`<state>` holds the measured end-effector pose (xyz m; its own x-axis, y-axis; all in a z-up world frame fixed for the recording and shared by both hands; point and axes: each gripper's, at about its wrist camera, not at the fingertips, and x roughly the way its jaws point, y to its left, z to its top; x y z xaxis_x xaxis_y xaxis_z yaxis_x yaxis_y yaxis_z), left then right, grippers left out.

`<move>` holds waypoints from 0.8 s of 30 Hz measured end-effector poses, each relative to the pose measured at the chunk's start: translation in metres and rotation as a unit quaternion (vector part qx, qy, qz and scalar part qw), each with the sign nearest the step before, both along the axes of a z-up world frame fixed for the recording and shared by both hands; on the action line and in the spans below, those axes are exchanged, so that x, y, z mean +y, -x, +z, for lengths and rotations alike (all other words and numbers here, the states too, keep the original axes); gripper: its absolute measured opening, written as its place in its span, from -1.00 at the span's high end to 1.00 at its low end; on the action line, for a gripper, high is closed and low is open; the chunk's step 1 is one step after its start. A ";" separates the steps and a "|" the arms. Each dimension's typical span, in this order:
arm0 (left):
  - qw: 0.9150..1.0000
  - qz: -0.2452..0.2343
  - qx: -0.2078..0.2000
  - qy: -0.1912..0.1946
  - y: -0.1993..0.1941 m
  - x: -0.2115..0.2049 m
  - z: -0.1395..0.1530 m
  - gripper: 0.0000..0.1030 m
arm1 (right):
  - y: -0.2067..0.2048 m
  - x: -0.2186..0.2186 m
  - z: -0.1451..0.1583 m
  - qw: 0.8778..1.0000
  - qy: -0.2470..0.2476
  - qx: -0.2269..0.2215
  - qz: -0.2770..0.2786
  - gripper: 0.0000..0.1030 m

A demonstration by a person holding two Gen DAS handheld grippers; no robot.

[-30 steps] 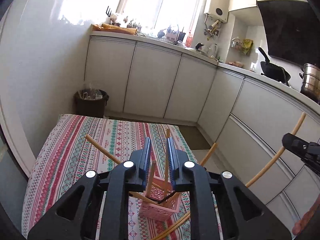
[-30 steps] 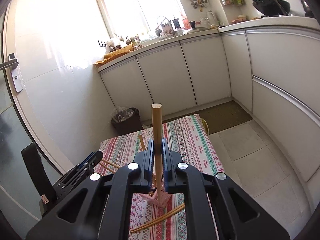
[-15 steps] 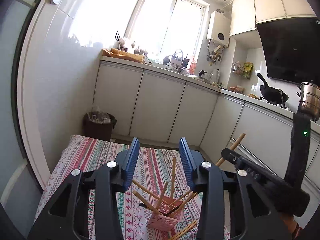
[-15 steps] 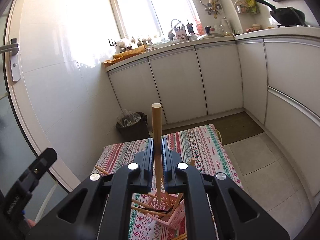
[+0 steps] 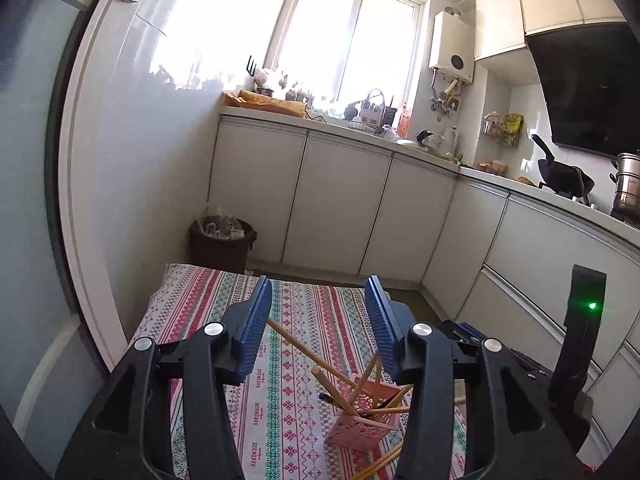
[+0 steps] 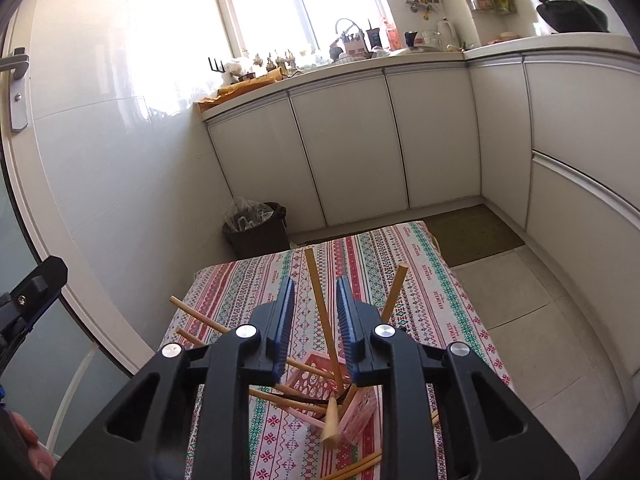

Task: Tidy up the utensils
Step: 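Lower both wooden chopsticks into the pink basket and open both tools, then move the open left tool down over the pair of wooden chopsticks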

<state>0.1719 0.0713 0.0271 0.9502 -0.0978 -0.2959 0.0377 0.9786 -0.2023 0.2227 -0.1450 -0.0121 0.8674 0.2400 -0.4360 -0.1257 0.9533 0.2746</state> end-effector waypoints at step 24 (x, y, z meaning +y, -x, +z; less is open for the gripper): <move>0.983 -0.107 0.067 -0.130 0.039 -0.080 -0.015 -0.86 | 0.110 -0.084 -0.025 0.995 -0.074 0.030 -0.067 -0.87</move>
